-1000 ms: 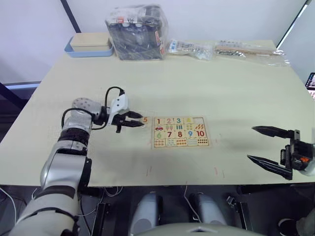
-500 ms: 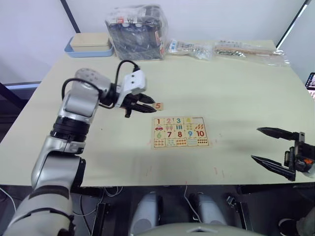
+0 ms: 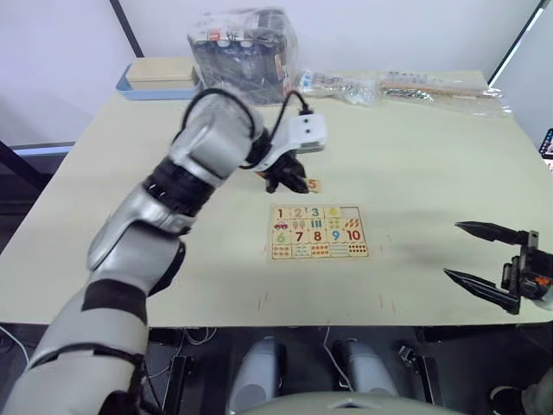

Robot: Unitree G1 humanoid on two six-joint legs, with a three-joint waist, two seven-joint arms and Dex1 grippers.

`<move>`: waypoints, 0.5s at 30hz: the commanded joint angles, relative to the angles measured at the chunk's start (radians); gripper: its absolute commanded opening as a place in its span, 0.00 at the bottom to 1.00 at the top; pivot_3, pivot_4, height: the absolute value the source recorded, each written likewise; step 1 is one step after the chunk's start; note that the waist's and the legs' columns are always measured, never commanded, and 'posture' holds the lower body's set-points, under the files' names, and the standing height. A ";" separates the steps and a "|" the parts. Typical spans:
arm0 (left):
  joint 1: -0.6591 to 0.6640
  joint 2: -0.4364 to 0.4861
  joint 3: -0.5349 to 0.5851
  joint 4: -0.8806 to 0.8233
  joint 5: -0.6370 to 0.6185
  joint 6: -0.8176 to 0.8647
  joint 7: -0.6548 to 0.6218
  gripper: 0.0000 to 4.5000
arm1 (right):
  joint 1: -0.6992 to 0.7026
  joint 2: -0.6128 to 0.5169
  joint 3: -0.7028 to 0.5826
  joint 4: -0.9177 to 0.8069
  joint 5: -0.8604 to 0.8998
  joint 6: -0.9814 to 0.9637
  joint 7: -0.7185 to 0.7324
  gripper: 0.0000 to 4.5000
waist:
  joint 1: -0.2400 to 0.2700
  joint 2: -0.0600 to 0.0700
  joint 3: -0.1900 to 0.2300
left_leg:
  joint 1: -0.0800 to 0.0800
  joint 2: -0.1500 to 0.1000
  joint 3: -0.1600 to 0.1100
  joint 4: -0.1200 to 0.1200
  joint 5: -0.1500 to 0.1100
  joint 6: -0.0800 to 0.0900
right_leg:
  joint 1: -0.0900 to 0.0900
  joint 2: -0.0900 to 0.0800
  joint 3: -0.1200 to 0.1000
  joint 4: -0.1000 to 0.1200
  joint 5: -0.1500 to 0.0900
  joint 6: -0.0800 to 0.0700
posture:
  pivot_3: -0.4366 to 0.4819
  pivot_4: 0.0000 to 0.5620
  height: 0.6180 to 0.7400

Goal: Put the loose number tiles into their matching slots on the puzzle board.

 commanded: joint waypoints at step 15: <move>-0.128 -0.310 -0.099 0.401 0.089 -0.016 0.161 0.21 | 0.045 0.020 -0.056 -0.027 0.024 -0.029 -0.025 1.00 | 0.001 0.001 0.001 | -0.002 -0.002 -0.002 0.000 -0.001 0.001 | -0.001 0.000 0.003 0.000 -0.001 0.001 | 0.48 0.27 1.00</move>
